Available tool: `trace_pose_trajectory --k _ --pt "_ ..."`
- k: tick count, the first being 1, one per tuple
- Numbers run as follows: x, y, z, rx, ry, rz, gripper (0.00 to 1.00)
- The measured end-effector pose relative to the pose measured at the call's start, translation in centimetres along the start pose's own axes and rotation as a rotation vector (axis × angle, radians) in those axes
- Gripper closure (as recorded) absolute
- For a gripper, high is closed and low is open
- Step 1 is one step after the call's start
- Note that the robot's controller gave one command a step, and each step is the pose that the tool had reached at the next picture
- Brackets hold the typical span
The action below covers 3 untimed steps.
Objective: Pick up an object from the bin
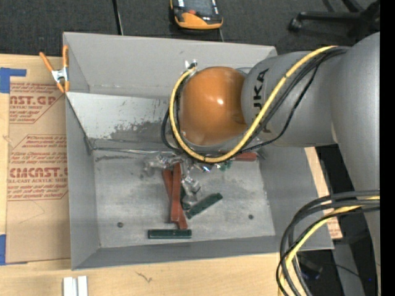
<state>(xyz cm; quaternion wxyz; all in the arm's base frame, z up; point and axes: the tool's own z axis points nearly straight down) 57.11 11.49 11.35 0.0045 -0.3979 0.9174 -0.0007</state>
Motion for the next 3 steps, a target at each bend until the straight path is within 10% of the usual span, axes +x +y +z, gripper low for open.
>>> trace_pose_trajectory --k 1,3 --pt "0.00 -0.50 4.18 -0.006 0.005 -0.228 1.00" --pt "-0.01 -0.47 3.97 -0.006 0.004 -0.227 1.00"
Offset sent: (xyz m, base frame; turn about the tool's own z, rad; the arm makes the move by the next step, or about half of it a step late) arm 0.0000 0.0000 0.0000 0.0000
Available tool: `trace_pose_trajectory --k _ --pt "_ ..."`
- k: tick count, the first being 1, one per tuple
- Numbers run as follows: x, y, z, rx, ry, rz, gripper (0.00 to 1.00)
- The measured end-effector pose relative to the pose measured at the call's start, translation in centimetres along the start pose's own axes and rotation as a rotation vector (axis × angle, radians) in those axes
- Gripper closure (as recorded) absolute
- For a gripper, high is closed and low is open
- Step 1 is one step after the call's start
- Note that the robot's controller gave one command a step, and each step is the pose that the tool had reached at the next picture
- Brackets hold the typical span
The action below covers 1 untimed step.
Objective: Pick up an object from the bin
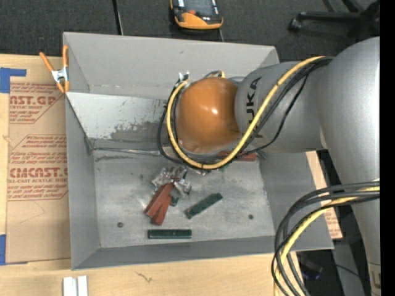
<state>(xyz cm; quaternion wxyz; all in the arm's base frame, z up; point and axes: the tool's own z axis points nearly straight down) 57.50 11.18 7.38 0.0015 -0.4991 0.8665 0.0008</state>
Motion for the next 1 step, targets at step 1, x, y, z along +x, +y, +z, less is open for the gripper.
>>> trace_pose_trajectory --k 1 --pt "0.05 0.15 -0.71 -0.004 0.003 0.000 1.00"
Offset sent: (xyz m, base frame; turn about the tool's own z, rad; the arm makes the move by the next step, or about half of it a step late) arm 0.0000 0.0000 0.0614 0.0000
